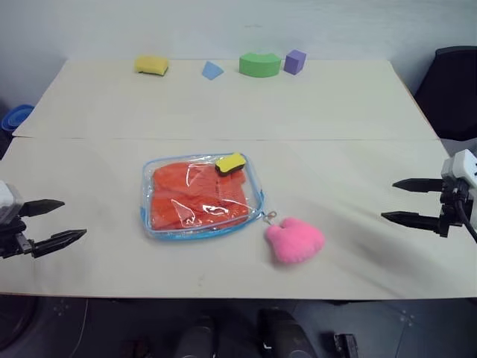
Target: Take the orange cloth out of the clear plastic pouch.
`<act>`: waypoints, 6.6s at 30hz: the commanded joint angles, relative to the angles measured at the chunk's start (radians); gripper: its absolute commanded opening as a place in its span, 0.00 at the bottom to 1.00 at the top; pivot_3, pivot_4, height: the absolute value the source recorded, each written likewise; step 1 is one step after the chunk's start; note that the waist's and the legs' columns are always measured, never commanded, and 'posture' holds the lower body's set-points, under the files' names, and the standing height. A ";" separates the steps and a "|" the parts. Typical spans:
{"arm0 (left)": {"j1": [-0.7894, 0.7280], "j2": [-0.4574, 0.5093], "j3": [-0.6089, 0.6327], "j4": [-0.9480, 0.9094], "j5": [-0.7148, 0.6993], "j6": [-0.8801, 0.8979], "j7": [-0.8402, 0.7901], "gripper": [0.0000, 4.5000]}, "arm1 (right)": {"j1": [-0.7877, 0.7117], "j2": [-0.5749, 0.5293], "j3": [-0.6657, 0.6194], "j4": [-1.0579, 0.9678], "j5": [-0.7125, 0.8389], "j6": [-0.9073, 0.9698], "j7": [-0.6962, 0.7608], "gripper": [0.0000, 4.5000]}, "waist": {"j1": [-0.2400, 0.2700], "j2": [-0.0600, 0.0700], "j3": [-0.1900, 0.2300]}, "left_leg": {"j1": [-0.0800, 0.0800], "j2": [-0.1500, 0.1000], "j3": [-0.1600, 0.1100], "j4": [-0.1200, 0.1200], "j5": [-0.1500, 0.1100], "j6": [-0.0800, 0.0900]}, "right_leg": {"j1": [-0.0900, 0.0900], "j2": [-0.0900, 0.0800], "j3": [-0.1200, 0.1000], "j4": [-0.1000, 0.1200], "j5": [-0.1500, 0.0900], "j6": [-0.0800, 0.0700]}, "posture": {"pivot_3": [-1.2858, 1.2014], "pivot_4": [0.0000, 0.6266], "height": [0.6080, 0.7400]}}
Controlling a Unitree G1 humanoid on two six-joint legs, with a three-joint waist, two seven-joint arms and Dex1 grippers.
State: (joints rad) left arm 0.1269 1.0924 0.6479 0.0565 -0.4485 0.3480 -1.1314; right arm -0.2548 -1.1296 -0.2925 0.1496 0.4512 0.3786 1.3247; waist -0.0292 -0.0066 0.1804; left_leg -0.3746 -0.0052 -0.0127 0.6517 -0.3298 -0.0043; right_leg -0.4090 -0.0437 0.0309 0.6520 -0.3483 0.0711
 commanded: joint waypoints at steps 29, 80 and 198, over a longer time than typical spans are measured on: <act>-0.405 -0.096 -0.292 -0.167 -0.147 0.249 0.074 0.99 | 0.044 0.120 -0.077 -0.425 0.199 0.273 -0.235 1.00 | 0.005 0.000 0.000 | 0.003 -0.001 0.000 0.003 0.003 -0.002 | 0.000 0.001 0.001 0.009 0.000 0.000 | 0.52 0.24 1.00; -0.681 -0.355 -0.218 0.213 0.317 0.200 0.653 0.34 | -0.170 0.293 0.243 -0.690 0.292 0.315 -0.379 1.00 | 0.000 -0.005 0.001 | -0.012 -0.001 -0.007 0.028 0.004 -0.005 | -0.009 0.006 0.004 0.022 0.003 0.005 | 0.52 0.24 1.00; -0.555 -0.173 -0.549 -0.346 0.014 0.084 0.007 0.63 | 0.182 0.269 0.279 -0.563 0.077 0.152 -0.257 0.07 | 0.026 -0.010 -0.002 | -0.012 -0.002 -0.005 0.031 0.000 0.004 | -0.004 0.003 0.002 0.014 0.004 0.006 | 0.52 0.24 1.00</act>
State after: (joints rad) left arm -0.4259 0.9053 0.0657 -0.2600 -0.4177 0.4287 -1.1339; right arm -0.0637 -0.8770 -0.0260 -0.3838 0.5032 0.5263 1.0588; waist -0.0029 -0.0166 0.1785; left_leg -0.3859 -0.0075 -0.0181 0.6823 -0.3301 -0.0006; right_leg -0.4126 -0.0411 0.0330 0.6659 -0.3447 0.0776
